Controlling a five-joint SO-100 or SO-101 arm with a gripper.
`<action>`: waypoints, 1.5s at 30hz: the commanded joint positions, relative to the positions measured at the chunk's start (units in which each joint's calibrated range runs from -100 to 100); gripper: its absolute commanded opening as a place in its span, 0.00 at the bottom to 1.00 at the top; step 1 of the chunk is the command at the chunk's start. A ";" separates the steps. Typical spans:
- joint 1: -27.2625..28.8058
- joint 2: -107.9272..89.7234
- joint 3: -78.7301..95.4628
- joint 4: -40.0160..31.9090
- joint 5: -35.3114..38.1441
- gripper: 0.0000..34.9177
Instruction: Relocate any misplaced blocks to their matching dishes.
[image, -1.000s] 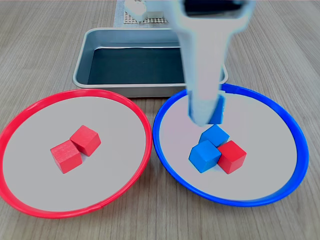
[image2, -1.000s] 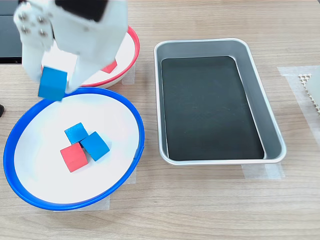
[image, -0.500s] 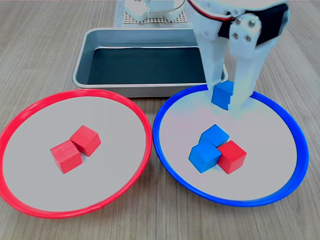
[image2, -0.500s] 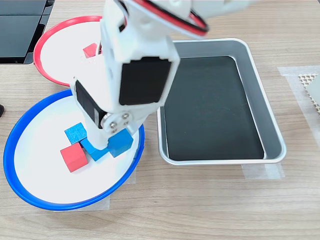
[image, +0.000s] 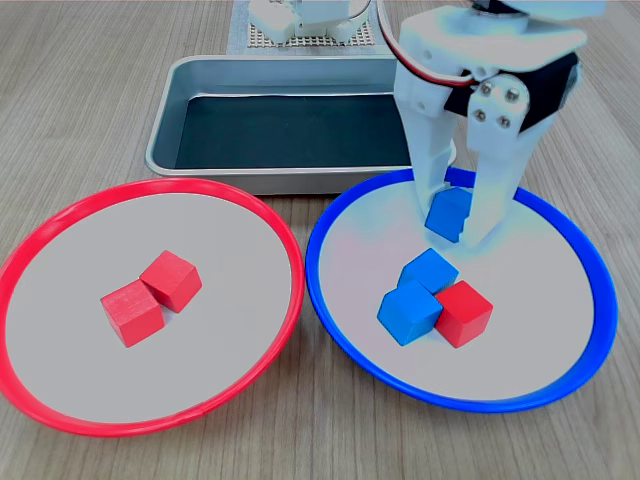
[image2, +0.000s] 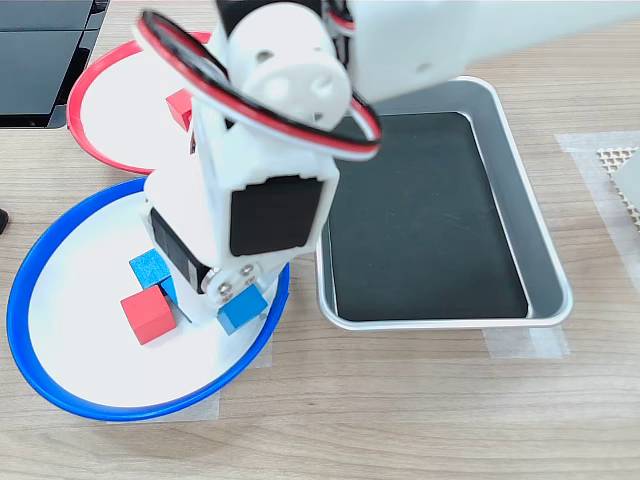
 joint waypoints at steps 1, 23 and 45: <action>-0.06 0.99 -4.13 -0.01 0.00 0.01; 2.58 5.77 -12.96 2.39 1.81 0.39; 5.02 -3.01 -13.14 2.06 -2.20 0.36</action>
